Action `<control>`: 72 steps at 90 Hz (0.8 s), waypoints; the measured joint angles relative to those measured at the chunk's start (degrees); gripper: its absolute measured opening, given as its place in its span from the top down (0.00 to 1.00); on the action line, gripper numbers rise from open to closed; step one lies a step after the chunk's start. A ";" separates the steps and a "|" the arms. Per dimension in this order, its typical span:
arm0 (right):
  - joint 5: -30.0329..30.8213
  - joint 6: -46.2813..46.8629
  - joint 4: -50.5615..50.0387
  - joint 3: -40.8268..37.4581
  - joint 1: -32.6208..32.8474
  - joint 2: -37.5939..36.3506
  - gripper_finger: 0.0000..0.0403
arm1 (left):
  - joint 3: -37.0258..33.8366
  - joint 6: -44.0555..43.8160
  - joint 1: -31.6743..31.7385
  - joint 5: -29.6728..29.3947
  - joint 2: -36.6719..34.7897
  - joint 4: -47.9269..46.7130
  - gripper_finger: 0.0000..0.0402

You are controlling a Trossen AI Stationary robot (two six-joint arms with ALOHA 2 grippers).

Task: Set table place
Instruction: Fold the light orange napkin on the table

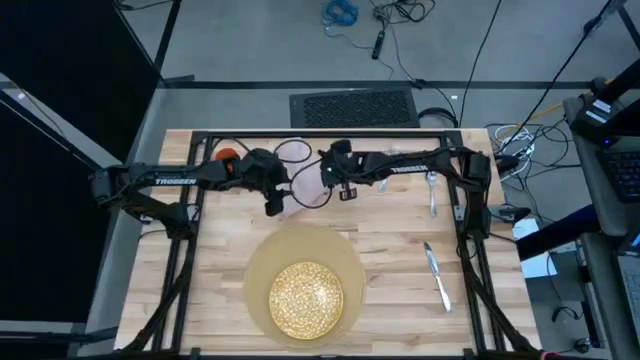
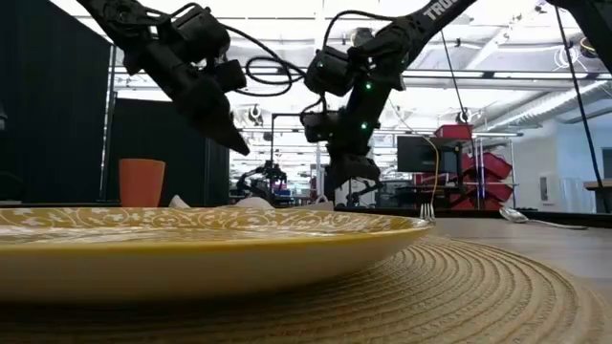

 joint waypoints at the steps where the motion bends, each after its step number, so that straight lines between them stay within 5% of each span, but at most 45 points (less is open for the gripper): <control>1: -0.27 0.16 0.00 0.08 0.10 0.00 0.87 | 0.00 0.00 0.00 -0.01 0.00 -0.02 0.62; 30: -0.32 5.88 7.76 0.50 1.27 0.00 0.55 | 0.00 -0.42 -0.02 -0.02 0.00 -0.45 0.62; 42: -1.07 9.23 6.28 0.50 1.64 0.00 0.52 | 0.00 -0.42 0.00 -0.03 0.00 -0.45 0.62; 61: -12.68 3.96 0.36 0.48 1.64 0.00 0.54 | 0.00 -0.44 -0.02 -0.02 0.00 -0.49 0.62; 72: -13.78 -0.14 -0.41 0.48 1.64 0.30 0.54 | 0.00 -0.44 0.00 -0.02 0.00 -0.52 0.62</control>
